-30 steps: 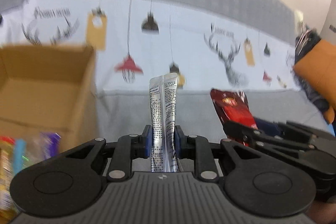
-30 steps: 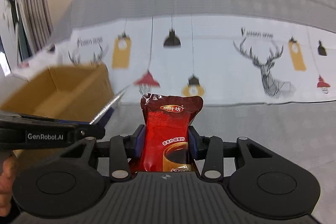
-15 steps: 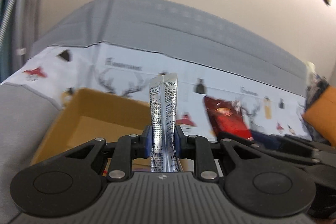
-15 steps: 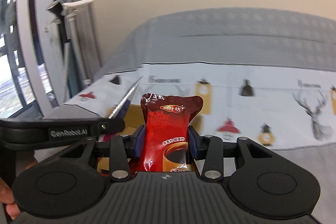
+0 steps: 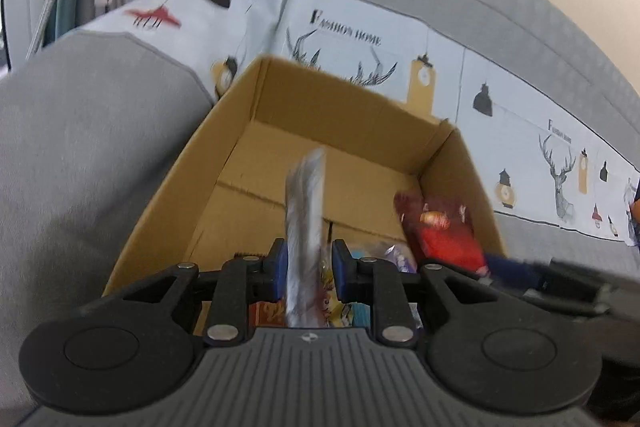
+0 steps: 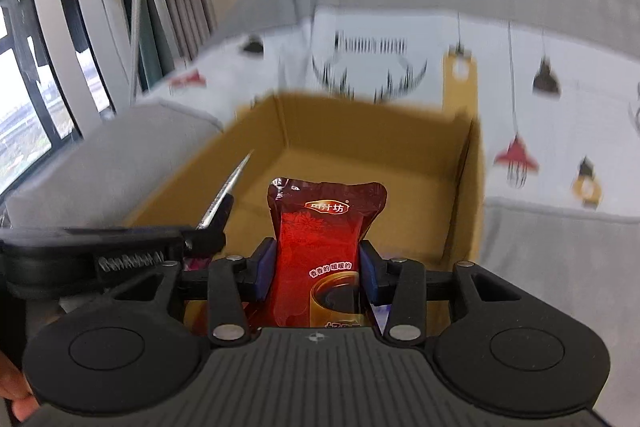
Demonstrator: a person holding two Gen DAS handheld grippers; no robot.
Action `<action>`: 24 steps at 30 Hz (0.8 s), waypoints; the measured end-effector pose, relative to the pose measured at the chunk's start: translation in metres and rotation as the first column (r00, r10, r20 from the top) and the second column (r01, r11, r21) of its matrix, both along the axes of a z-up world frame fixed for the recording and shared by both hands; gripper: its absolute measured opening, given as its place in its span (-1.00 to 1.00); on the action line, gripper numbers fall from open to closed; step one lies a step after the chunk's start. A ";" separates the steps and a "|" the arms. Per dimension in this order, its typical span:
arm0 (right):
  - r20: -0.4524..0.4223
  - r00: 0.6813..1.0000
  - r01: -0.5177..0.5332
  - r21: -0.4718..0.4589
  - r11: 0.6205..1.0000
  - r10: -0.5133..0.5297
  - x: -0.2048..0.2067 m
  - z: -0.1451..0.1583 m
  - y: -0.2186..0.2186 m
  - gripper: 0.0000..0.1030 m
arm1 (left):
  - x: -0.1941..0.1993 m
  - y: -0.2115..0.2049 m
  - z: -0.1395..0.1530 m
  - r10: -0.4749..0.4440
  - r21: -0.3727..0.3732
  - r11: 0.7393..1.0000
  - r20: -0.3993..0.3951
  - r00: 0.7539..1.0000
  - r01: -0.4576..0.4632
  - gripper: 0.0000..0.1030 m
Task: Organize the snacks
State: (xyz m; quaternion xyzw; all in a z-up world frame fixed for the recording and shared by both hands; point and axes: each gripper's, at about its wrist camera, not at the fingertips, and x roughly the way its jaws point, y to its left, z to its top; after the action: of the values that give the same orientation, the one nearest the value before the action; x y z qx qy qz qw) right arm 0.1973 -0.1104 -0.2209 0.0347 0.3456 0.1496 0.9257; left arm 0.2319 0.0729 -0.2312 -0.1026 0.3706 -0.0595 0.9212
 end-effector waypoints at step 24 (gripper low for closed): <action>0.044 0.974 0.222 0.053 0.974 -0.224 -0.167 0.164 -0.050 0.99 | -0.169 -0.083 0.207 -0.086 0.263 0.963 0.099 0.991 0.057 1.00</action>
State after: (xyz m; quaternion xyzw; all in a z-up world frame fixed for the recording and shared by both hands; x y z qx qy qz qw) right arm 0.0304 -0.1602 -0.0565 0.0917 0.3129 0.0538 0.9438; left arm 0.0628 -0.0102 -0.0246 0.0356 0.3276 -0.0493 0.9429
